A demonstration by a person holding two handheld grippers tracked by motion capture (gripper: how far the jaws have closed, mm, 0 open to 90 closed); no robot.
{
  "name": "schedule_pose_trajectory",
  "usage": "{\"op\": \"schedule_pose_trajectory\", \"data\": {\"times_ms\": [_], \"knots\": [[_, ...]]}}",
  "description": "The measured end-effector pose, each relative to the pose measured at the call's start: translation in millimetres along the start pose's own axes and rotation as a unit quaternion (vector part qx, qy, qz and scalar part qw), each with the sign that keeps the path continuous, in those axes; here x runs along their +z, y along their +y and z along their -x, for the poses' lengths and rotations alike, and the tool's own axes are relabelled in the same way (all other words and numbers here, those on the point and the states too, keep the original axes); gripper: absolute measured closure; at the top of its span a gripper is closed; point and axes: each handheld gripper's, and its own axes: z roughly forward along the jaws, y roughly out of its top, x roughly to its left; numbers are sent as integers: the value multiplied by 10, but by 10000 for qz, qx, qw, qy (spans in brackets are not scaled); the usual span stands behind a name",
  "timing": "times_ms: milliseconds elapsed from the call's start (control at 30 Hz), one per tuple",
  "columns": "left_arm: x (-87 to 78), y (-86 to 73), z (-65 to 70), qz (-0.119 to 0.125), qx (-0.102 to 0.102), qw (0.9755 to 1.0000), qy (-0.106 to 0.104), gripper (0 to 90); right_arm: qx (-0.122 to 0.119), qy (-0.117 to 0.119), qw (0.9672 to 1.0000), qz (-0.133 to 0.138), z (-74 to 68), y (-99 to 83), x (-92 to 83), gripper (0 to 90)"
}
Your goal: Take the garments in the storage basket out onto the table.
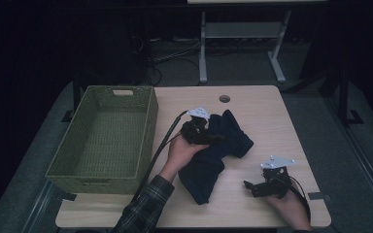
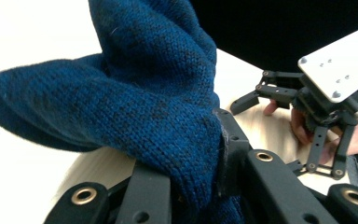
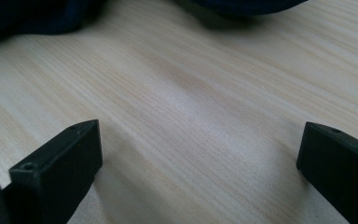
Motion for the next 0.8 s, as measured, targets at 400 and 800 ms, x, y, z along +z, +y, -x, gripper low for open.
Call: {"op": "schedule_pose_trajectory", "data": {"times_ms": [400, 800], "knots": [[129, -219, -177, -329, -157, 9989, 280, 770, 1, 5, 10000, 4, 0, 0, 1, 0], [237, -416, -319, -550, -360, 9964, 536, 752, -9, -4, 10000, 2, 1, 0, 1, 0]]}}
